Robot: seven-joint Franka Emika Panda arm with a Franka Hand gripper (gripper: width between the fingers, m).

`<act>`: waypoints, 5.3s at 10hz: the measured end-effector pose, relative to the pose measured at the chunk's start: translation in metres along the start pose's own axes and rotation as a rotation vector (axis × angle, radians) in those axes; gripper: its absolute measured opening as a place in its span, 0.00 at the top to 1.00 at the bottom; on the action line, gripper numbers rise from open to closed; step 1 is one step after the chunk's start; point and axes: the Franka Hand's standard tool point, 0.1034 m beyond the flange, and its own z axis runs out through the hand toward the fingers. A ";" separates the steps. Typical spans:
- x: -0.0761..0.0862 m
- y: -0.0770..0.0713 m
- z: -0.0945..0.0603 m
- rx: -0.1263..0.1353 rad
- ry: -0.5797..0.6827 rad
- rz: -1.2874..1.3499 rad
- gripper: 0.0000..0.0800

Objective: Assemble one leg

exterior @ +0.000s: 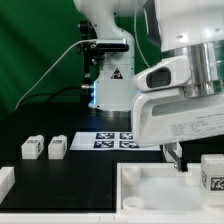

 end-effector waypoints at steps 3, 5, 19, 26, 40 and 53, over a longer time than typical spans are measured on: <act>0.003 -0.011 -0.001 0.020 -0.142 0.067 0.19; 0.003 -0.010 0.001 0.018 -0.136 0.067 0.21; 0.000 -0.006 0.000 0.152 0.087 1.264 0.62; 0.003 -0.012 0.005 0.167 0.047 1.360 0.28; 0.012 -0.008 -0.003 -0.037 0.040 0.350 0.63; 0.011 -0.003 -0.002 0.046 0.050 1.033 0.23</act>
Offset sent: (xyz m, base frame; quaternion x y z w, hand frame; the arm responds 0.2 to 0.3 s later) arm 0.0000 0.0000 0.0000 0.0000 0.0000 0.0000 1.0000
